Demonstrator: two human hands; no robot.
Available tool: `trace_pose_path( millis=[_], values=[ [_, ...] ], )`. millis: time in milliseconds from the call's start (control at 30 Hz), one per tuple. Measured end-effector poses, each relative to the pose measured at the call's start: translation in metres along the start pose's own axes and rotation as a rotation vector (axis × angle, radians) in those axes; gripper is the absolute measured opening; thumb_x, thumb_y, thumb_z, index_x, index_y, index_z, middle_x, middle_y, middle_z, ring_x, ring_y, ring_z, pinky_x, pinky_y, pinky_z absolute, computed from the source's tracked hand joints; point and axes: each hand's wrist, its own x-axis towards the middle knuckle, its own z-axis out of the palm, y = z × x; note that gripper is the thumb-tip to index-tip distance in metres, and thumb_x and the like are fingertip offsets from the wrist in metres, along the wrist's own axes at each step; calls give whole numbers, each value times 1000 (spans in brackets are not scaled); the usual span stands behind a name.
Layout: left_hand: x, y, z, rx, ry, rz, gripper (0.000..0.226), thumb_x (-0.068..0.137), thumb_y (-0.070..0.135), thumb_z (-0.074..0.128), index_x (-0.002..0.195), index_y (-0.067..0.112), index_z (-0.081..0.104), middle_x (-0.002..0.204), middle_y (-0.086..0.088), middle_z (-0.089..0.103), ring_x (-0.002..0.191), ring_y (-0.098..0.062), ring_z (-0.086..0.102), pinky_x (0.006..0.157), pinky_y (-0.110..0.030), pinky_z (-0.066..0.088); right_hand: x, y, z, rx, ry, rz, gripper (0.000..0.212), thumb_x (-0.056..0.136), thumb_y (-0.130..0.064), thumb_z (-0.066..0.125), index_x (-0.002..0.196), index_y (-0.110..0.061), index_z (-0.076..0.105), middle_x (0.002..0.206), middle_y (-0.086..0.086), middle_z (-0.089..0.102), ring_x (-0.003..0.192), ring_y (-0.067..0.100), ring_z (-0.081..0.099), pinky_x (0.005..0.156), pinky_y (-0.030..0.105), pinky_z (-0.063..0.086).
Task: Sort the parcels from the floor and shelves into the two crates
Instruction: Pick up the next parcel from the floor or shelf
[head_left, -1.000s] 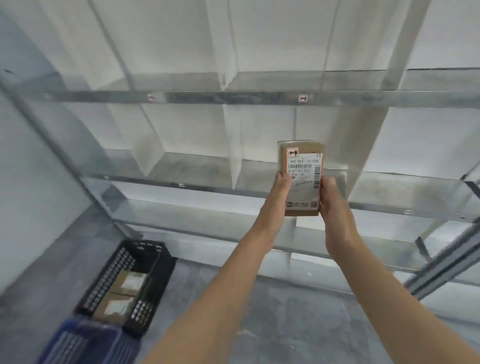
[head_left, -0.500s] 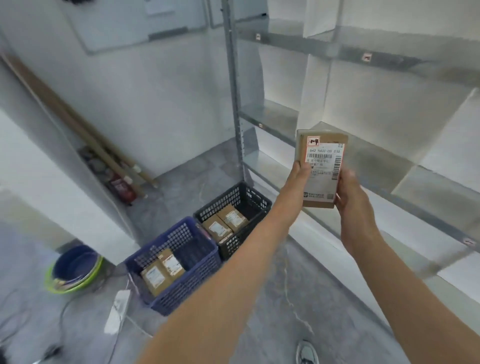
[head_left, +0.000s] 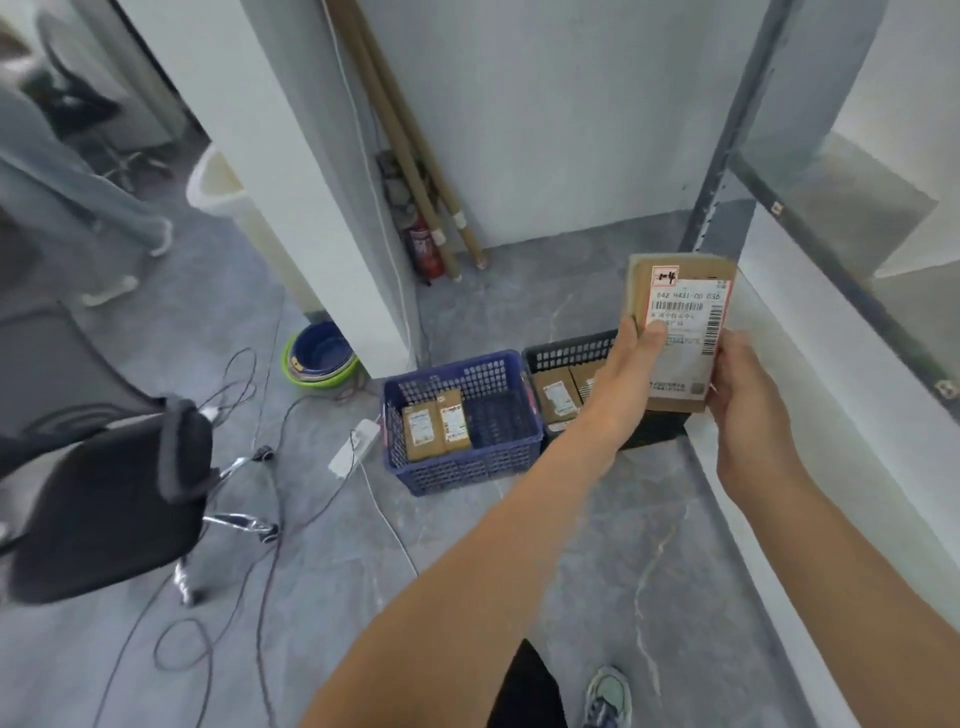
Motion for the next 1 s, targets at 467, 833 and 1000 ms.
trace_pose_path(
  millis=[467,833,1000],
  values=[
    [138,17,-77,-101,28,-125,48,104,61,36,137,36,60,122,10,69,108,-10,66,106,-33,46,144,28,72,-41,-74,178,45,113,-50,31,135,-34,67,126,-9,75,114,6,71,95,26,56],
    [272,49,-98,-48,-88,-104,34,107,59,26,111,45,57,112,17,65,99,-1,62,95,-31,50,265,17,85,-92,-2,254,39,114,-50,24,115,-44,62,87,-35,74,85,-16,69,68,7,51],
    [324,35,-87,-96,-53,-158,44,105,60,37,144,40,35,136,5,61,132,-21,55,117,-50,38,321,43,75,-166,-45,324,47,113,-53,27,121,-38,70,107,-19,79,94,-3,74,80,24,54]
  ],
)
